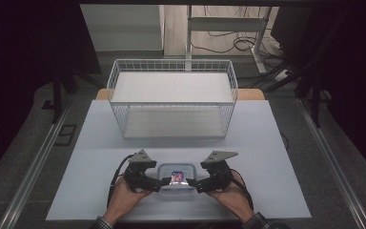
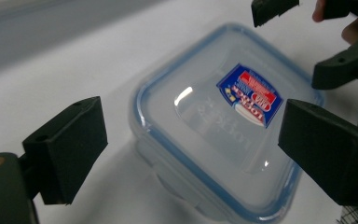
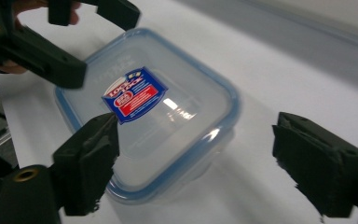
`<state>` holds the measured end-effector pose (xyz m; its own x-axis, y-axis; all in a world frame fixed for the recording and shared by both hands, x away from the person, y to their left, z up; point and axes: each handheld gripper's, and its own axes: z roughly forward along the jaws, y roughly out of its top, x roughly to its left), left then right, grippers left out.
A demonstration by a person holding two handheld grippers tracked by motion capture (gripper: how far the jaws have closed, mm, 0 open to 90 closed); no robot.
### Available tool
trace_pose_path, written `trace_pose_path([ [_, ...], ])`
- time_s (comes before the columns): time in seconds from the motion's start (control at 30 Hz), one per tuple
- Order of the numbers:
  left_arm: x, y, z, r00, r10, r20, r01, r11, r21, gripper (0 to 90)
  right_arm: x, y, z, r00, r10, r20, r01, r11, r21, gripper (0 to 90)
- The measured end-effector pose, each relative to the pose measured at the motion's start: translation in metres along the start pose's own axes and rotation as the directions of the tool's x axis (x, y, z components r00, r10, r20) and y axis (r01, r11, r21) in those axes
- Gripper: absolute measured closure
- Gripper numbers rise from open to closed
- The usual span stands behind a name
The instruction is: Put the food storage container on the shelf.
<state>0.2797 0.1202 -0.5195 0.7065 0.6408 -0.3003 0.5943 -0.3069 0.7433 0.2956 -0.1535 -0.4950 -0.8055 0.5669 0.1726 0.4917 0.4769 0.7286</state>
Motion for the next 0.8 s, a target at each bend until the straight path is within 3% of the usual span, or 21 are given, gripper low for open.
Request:
trace_pose_path([
  [0.03,0.000,-0.001,0.003,1.0000,0.002,0.003,-0.002,0.9999,0.014,7.2,0.000,0.000,0.002,1.0000,0.001,-0.006,-0.001,1.0000,0.008,12.2],
  [0.1,0.002,-0.002,0.007,0.9983,-0.032,0.049,0.031,0.9992,0.025,5.4,0.000,-0.001,0.008,0.9996,0.015,-0.023,-0.014,0.9993,0.035,10.6],
  [0.2,0.003,-0.003,0.010,0.9936,-0.062,0.094,0.057,0.9971,0.050,5.3,-0.001,-0.003,0.013,0.9958,0.066,-0.064,-0.062,0.9968,0.050,9.9],
  [0.3,0.002,-0.004,0.008,0.9923,-0.068,0.103,0.062,0.9958,0.068,5.1,-0.004,-0.005,0.014,0.9899,0.103,-0.097,-0.097,0.9932,0.064,11.4],
  [0.4,0.001,-0.006,0.004,0.9906,-0.074,0.114,0.066,0.9950,0.075,10.7,-0.006,-0.009,0.016,0.9756,0.156,-0.154,-0.143,0.9855,0.092,12.3],
  [0.47,-0.001,-0.008,-0.002,0.9915,-0.075,0.106,0.068,0.9955,0.066,15.1,-0.004,-0.010,0.014,0.9774,0.150,-0.149,-0.138,0.9864,0.089,15.3],
  [0.57,0.001,-0.011,-0.010,0.9881,-0.085,0.128,0.078,0.9951,0.061,30.6,-0.001,-0.009,0.007,0.9817,0.145,-0.124,-0.135,0.9872,0.085,21.2],
  [0.63,0.004,-0.016,-0.014,0.9822,-0.106,0.155,0.099,0.9936,0.056,34.3,-0.004,-0.012,0.003,0.9729,0.180,-0.145,-0.167,0.9810,0.099,29.5],
  [0.7,0.008,-0.022,-0.018,0.9737,-0.123,0.192,0.115,0.9920,0.052,38.0,-0.009,-0.016,-0.001,0.9538,0.227,-0.196,-0.208,0.9714,0.114,39.3],
  [0.8,0.011,-0.026,-0.023,0.9647,-0.143,0.221,0.139,0.9898,0.031,46.0,-0.012,-0.018,-0.005,0.9462,0.231,-0.227,-0.210,0.9713,0.111,46.4],
])
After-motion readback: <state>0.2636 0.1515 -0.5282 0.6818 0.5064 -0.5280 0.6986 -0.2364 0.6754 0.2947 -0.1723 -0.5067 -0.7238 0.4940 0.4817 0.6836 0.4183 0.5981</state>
